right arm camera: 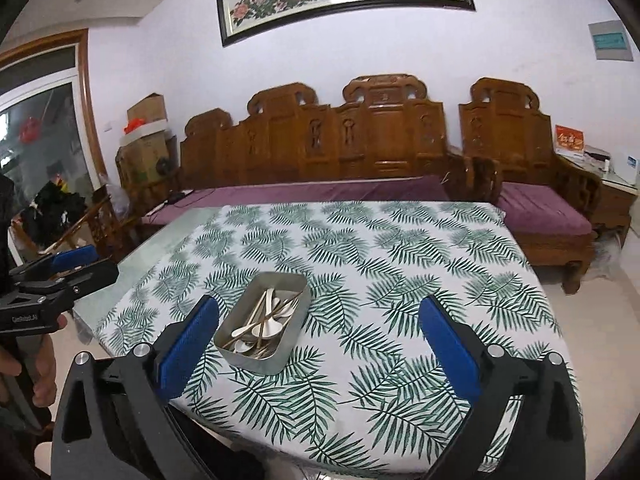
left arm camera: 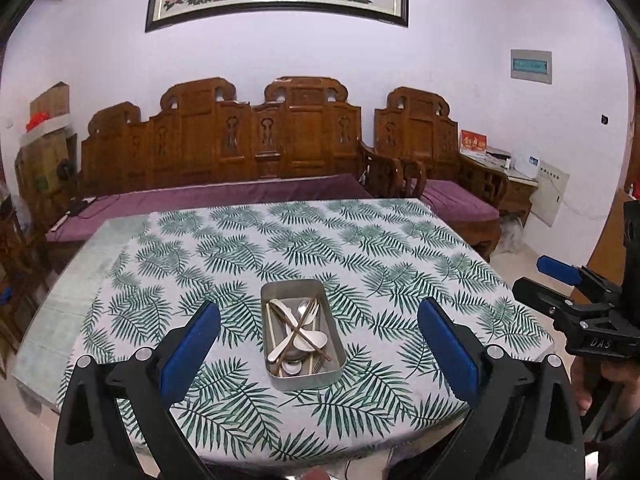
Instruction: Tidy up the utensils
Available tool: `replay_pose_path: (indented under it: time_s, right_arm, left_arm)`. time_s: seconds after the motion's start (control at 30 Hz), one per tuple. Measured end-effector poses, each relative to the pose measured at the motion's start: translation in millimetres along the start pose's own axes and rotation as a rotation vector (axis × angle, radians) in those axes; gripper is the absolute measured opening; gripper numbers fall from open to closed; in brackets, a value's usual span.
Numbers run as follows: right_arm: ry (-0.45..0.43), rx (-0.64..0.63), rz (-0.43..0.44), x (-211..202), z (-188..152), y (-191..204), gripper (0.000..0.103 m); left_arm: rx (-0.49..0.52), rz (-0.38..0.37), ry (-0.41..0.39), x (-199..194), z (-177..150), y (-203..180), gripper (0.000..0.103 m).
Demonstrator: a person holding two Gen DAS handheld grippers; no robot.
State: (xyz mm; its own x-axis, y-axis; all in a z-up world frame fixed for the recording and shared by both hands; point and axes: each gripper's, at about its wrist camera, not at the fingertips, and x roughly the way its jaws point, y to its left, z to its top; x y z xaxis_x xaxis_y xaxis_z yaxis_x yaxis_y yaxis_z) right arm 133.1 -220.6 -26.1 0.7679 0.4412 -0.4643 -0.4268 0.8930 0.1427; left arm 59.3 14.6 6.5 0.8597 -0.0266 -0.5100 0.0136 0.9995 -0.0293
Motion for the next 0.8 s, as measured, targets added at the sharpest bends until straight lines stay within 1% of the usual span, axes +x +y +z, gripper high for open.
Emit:
replay_pose_path:
  time_s: [0.37, 0.5, 0.8]
  right_arm:
    - [-0.089, -0.047, 0.052, -43, 17, 19, 0.101]
    - [-0.102, -0.063, 0.059, -50, 19, 26, 0.101]
    - [-0.104, -0.063, 0.059, -53, 20, 28, 0.101]
  left_arm:
    - [0.010, -0.040, -0.067, -37, 13, -21, 0.095]
    - [0.025, -0.034, -0.078, -43, 12, -27, 0.095]
    - [0.017, -0.046, -0.087, -48, 9, -30, 0.095]
